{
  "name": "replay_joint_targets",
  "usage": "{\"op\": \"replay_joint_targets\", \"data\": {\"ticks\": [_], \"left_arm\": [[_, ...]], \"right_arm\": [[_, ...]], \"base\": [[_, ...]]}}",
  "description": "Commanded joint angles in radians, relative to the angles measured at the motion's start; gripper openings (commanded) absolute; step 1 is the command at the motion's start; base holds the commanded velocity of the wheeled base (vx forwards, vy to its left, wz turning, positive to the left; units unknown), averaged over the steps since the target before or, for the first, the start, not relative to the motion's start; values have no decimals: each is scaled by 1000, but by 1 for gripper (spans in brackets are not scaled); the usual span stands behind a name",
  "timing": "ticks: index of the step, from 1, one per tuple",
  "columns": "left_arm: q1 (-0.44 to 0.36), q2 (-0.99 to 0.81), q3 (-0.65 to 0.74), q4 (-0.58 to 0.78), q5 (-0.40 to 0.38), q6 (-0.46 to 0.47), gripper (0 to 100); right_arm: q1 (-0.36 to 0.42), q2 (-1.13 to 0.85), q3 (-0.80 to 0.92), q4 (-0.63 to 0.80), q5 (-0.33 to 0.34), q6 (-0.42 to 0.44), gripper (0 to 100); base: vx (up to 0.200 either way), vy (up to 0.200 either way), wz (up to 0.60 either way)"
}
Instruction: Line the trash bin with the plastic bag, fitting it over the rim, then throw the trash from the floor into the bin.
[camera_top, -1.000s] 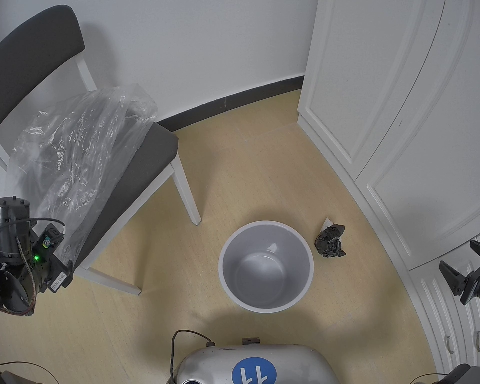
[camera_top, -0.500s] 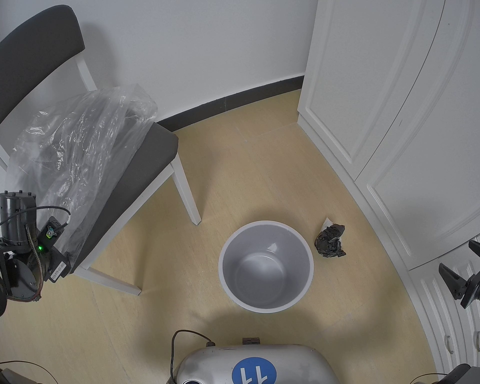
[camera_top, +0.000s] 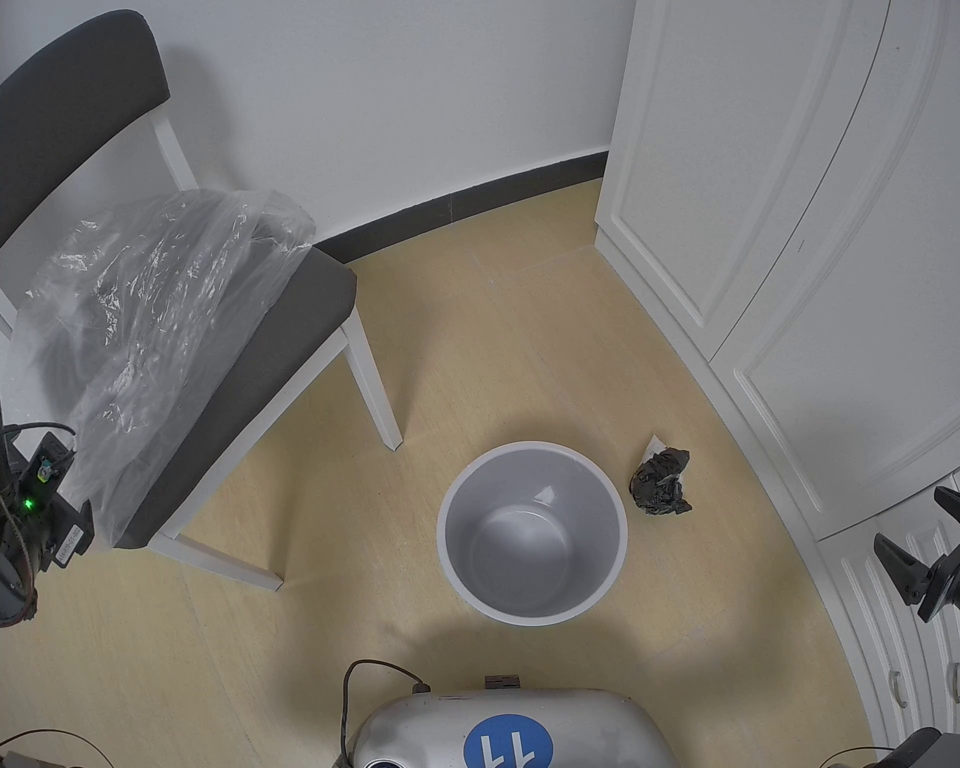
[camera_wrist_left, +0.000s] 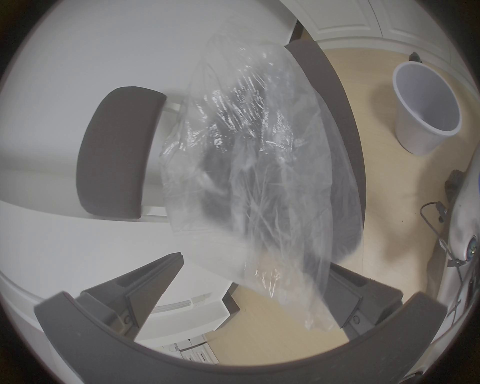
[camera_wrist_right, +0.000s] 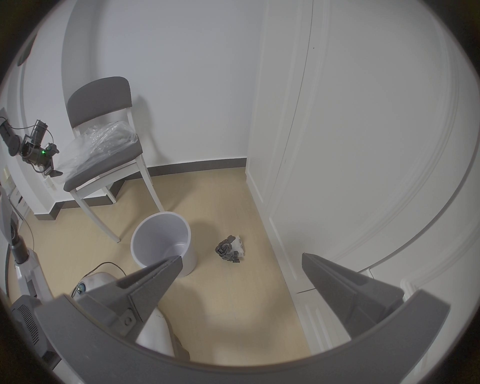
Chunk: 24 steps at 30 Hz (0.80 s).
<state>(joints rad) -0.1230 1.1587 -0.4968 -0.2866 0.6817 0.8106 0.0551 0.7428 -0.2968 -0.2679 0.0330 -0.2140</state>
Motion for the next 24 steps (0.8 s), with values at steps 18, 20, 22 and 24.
{"op": "replay_joint_targets", "data": {"ticks": [18, 20, 22, 24], "left_arm": [[51, -90, 27, -43, -22, -10, 100], [51, -91, 24, -66, -21, -5, 100], [51, -90, 23, -91, -21, -2, 100], [51, -86, 21, -111, -19, 1, 100]], "right_arm": [[2, 4, 15, -2, 30, -1, 100], [2, 4, 15, -2, 30, -1, 100], [2, 4, 15, -2, 30, -1, 100], [2, 4, 15, -2, 30, -1, 100]], "base": [[0, 0, 0], [0, 0, 0], [0, 0, 0], [0, 0, 0]]}}
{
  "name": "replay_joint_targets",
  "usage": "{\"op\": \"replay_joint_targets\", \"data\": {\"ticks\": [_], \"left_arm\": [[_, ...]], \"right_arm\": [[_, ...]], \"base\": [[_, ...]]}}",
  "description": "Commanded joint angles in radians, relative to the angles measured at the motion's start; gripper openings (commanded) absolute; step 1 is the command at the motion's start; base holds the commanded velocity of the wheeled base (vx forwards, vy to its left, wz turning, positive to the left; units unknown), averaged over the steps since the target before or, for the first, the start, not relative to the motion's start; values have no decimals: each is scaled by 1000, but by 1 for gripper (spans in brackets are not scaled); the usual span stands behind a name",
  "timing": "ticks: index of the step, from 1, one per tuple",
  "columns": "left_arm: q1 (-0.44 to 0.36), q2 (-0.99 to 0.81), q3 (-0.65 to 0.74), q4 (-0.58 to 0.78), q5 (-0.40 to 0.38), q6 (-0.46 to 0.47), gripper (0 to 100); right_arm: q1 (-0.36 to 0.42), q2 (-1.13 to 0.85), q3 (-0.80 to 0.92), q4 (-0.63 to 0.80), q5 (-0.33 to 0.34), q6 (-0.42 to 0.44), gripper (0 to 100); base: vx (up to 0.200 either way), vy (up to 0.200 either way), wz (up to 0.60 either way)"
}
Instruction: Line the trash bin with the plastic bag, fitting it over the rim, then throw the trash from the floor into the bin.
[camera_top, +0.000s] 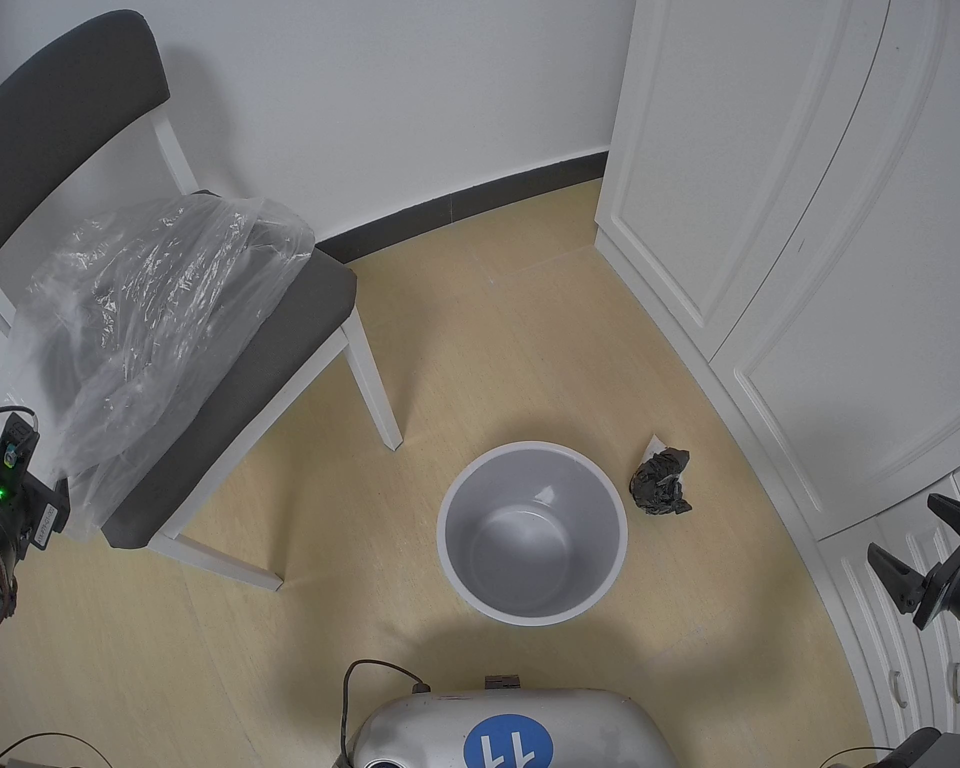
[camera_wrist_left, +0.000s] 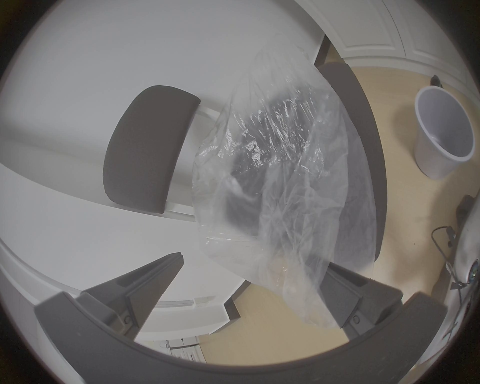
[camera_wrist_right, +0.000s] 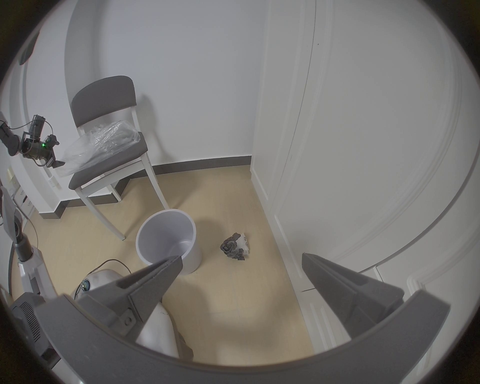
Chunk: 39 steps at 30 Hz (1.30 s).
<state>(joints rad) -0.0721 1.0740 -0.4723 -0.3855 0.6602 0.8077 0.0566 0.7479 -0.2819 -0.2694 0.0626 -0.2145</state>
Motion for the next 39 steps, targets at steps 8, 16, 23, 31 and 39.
{"op": "replay_joint_targets", "data": {"ticks": [8, 16, 23, 31, 39], "left_arm": [[0, 7, -3, -33, 1, -1, 100], [-3, 6, -2, -50, -4, -4, 0], [-8, 7, 6, -58, -4, -5, 0], [-11, 9, 6, -108, -22, -13, 0], [-51, 1, 0, -127, -134, -162, 0]], "right_arm": [[0, -1, -3, -1, 0, 1, 100], [0, 1, -5, -1, 0, 1, 100], [0, 1, -8, -4, 2, 1, 100], [35, 15, -17, -17, 0, 7, 100], [65, 45, -26, -80, -3, 75, 100]], "base": [[0, 0, 0], [0, 0, 0], [0, 0, 0], [0, 0, 0], [0, 0, 0]]}}
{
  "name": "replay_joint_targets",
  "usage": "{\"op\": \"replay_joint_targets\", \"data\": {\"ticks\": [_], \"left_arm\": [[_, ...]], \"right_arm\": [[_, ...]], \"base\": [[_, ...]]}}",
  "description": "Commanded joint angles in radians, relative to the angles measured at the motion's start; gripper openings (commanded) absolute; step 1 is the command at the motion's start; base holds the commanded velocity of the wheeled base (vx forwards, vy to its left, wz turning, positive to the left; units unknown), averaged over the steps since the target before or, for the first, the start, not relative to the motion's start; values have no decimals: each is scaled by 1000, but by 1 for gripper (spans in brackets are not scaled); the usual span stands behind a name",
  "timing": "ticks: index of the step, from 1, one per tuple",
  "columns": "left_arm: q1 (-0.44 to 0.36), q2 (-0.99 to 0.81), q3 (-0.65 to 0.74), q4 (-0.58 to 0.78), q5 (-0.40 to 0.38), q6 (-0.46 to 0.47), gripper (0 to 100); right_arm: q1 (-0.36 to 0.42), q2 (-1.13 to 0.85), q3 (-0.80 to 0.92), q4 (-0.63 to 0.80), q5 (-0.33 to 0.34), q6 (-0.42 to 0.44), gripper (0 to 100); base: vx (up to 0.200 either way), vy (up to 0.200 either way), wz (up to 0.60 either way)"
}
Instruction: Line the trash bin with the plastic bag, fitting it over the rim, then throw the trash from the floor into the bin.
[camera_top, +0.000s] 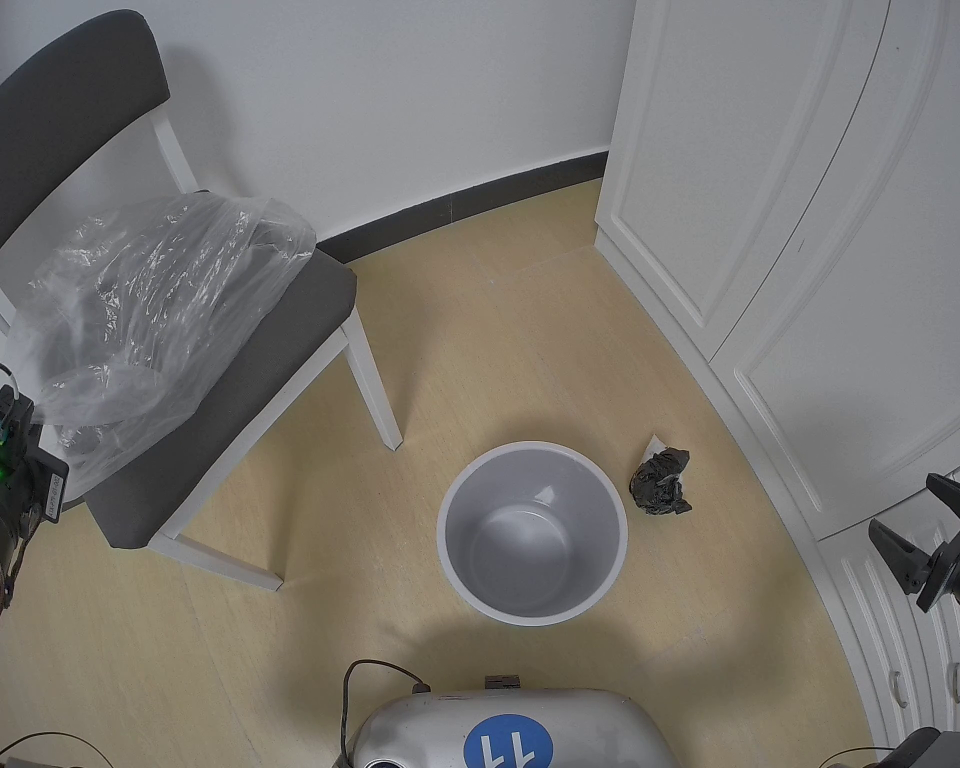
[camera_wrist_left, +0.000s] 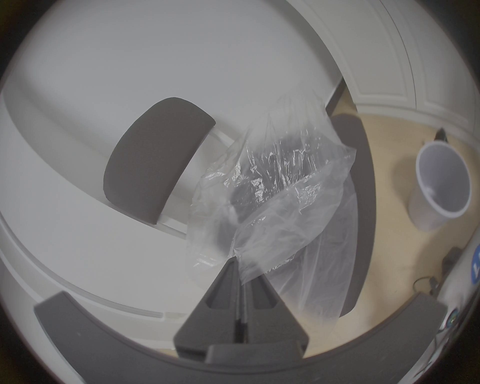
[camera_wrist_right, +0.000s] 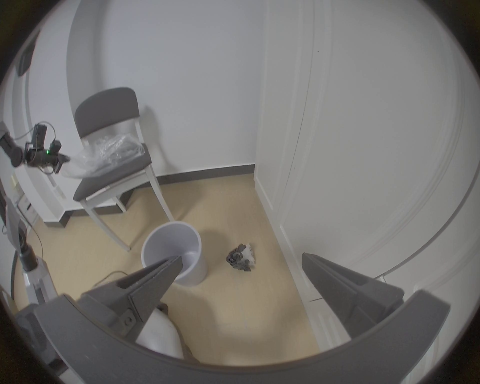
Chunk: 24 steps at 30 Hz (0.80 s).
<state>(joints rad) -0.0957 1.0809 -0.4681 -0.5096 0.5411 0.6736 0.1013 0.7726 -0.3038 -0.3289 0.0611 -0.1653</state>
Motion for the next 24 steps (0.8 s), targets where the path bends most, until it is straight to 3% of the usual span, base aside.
{"op": "replay_joint_targets", "data": {"ticks": [1, 3, 9, 13, 14, 16, 18, 22, 24], "left_arm": [[-42, -12, -4, -1, -18, -69, 0], [-55, -13, -1, -3, -21, -101, 0], [-165, -24, -6, 8, -29, -325, 0], [-179, -18, -6, 8, -87, -408, 0], [-179, -15, -6, 2, -148, -457, 0], [-179, -16, -6, -3, -196, -516, 0], [-179, -19, -4, -4, -211, -546, 0], [-191, -45, 6, -6, -285, -709, 0], [-191, -47, 6, -6, -286, -714, 0]], "right_arm": [[43, 22, -14, -42, -3, 59, 100], [60, 25, -21, -53, -3, 89, 100], [138, 106, -90, -59, -6, 311, 100], [149, 151, -106, -84, -6, 385, 100], [158, 175, -110, -114, -17, 420, 100], [169, 203, -121, -130, -33, 458, 100], [176, 229, -136, -131, -56, 507, 100], [235, 272, -155, -131, -109, 567, 100], [238, 274, -155, -131, -112, 569, 100]], "base": [[0, 0, 0], [0, 0, 0], [0, 0, 0], [0, 0, 0], [0, 0, 0], [0, 0, 0], [0, 0, 0], [0, 0, 0], [0, 0, 0]]}}
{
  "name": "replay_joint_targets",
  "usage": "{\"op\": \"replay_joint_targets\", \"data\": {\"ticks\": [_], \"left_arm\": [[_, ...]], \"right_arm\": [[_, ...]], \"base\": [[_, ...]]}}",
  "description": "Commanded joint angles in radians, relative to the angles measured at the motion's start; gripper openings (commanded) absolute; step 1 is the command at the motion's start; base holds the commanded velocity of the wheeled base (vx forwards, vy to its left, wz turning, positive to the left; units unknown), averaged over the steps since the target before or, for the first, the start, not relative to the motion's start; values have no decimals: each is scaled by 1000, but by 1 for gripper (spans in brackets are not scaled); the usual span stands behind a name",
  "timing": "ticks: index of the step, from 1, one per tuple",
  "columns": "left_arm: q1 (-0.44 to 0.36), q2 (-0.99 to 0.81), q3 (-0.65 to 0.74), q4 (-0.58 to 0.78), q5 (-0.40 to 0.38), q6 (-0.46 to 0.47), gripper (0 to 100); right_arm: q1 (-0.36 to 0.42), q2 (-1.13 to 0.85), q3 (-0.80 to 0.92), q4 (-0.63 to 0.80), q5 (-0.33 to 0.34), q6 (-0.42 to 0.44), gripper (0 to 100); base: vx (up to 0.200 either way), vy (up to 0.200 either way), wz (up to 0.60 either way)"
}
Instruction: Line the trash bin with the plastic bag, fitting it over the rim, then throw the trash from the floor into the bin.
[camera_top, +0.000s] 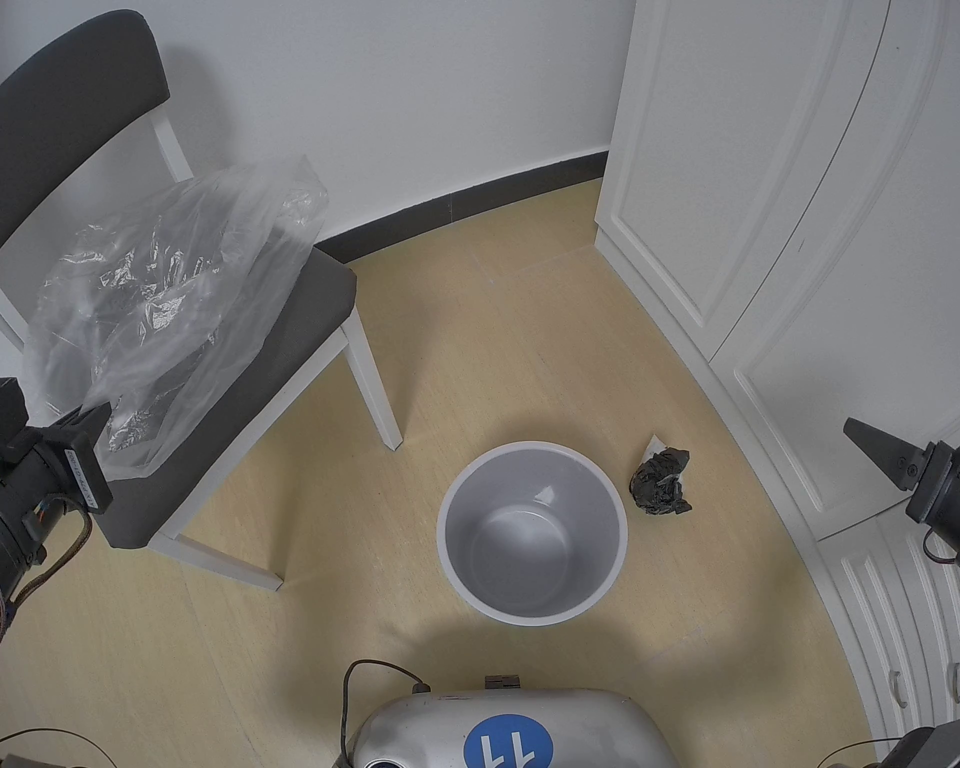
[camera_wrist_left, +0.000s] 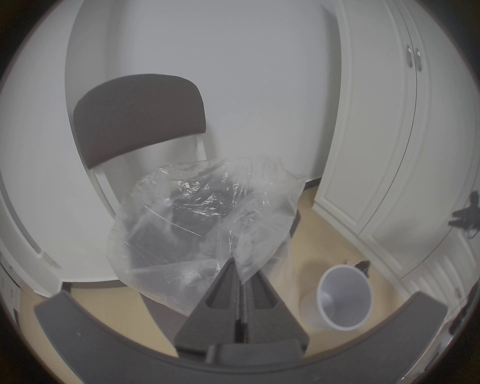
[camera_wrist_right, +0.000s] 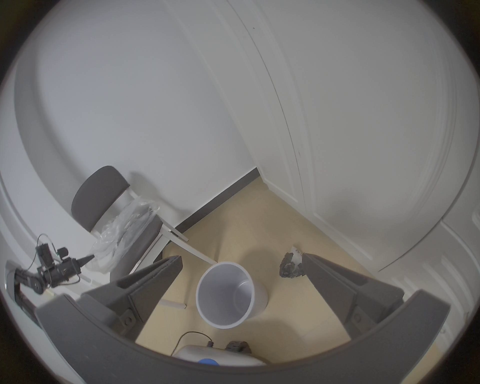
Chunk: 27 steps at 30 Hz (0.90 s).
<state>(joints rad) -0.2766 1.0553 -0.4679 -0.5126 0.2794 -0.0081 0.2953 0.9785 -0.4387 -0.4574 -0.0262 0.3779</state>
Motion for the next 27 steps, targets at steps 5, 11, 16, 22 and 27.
{"op": "replay_joint_targets", "data": {"ticks": [5, 11, 16, 22, 27], "left_arm": [[-44, -1, -52, -14, -120, -69, 0], [-87, -14, -64, -50, -123, -72, 0], [-150, -69, -77, -49, -126, -69, 0], [-207, -113, -66, -37, -124, -55, 0], [-271, -126, -63, -35, -118, -44, 0]], "right_arm": [[128, 236, -124, -60, -126, 41, 100], [177, 266, -123, -72, -152, 42, 100], [183, 235, -89, -72, -158, 33, 100], [191, 252, -83, -66, -163, 30, 100], [191, 270, -63, -75, -173, -13, 100]], "base": [[0, 0, 0], [0, 0, 0], [0, 0, 0], [0, 0, 0], [0, 0, 0]]}}
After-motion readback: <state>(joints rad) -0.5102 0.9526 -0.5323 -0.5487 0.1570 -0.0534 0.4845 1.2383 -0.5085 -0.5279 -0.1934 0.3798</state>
